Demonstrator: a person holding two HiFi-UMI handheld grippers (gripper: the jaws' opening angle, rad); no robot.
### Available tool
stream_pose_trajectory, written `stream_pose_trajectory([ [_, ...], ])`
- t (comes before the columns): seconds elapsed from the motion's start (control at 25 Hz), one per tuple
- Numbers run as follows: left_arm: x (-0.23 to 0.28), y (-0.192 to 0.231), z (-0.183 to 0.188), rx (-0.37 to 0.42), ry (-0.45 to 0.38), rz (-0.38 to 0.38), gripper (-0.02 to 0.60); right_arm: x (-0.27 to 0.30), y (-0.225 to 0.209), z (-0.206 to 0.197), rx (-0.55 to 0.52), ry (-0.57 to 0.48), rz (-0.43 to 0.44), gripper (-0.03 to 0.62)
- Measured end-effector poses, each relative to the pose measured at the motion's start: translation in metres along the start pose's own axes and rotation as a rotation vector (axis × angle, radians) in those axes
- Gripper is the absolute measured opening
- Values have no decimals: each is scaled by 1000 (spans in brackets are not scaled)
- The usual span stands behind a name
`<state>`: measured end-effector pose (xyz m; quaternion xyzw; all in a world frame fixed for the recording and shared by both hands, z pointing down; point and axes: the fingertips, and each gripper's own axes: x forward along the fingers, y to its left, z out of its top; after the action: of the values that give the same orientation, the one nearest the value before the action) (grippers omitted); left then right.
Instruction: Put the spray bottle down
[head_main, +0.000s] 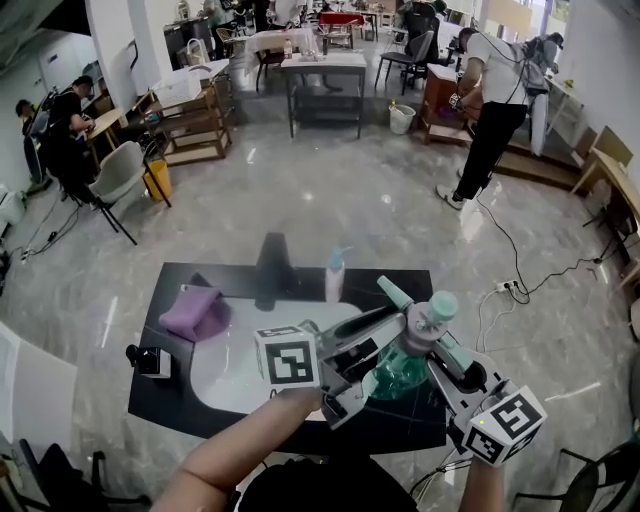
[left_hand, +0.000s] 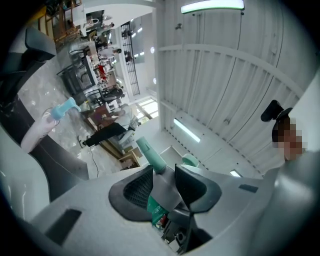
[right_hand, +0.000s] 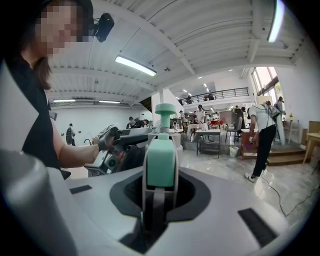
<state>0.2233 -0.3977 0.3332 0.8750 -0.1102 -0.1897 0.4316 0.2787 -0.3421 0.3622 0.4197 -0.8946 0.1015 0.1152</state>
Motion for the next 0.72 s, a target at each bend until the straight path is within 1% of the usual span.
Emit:
stream_pose_trajectory([
  [0.32, 22, 21, 3, 2, -12, 31, 124, 7, -31, -3, -8, 2, 21, 60],
  [0.72, 39, 48, 17, 5, -55, 58, 124, 29, -63, -6, -50, 12, 54, 60],
])
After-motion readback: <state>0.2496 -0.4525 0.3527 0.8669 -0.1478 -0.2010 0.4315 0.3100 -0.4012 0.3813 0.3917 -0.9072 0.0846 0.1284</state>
